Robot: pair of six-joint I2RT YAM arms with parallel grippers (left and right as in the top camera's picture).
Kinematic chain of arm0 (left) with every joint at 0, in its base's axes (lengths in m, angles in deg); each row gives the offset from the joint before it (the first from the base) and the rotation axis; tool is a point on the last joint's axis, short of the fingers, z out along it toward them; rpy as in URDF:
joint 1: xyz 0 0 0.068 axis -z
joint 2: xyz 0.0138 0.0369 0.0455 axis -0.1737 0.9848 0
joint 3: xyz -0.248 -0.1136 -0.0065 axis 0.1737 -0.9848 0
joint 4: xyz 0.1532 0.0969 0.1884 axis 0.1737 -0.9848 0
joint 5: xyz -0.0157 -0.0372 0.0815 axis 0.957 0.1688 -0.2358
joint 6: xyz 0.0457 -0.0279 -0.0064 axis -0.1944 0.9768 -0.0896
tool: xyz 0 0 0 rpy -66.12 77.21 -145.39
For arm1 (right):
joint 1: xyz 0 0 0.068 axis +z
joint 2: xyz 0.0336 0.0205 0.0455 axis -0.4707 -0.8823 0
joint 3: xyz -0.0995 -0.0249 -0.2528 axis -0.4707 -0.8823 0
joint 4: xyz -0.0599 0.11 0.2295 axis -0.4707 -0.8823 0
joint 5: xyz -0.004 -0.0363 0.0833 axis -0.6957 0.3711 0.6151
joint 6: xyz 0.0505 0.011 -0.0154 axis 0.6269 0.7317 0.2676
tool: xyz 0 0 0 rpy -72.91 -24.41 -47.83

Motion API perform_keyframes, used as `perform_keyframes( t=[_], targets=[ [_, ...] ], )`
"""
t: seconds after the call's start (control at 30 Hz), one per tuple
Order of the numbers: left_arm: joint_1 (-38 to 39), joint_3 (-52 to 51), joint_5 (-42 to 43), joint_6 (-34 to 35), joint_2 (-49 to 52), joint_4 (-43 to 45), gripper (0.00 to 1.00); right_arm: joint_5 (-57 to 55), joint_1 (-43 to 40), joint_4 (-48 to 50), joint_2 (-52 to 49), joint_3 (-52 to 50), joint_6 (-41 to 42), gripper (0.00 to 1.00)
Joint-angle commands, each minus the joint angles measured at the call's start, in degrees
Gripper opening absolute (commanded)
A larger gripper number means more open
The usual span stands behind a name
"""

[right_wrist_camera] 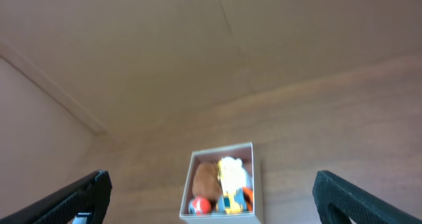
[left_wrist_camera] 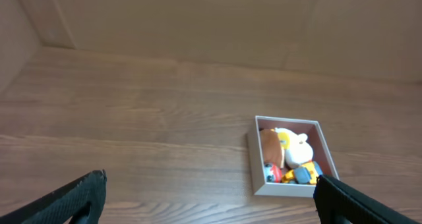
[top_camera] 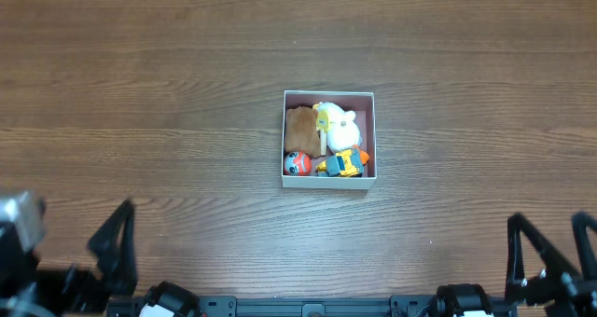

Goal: Pack container

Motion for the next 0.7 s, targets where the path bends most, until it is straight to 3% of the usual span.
perform_keyframes(
  t=[0.0,0.2,0.67],
  targets=[
    [-0.3,-0.3,-2.2,1.2,-2.1,-0.5,1.00,0.4,-0.3,-3.4,0.8,-0.7,-0.4,1.00],
    [-0.3,-0.3,-2.2,1.2,-3.3,-3.1,1.00,0.4,-0.3,-13.0,0.8,-0.9,-0.4,1.00],
    [-0.3,-0.3,-2.2,1.2,-3.3,-3.6,1.00,-2.1,-0.3,-11.9,0.8,-1.1,-0.7,1.00]
  ],
)
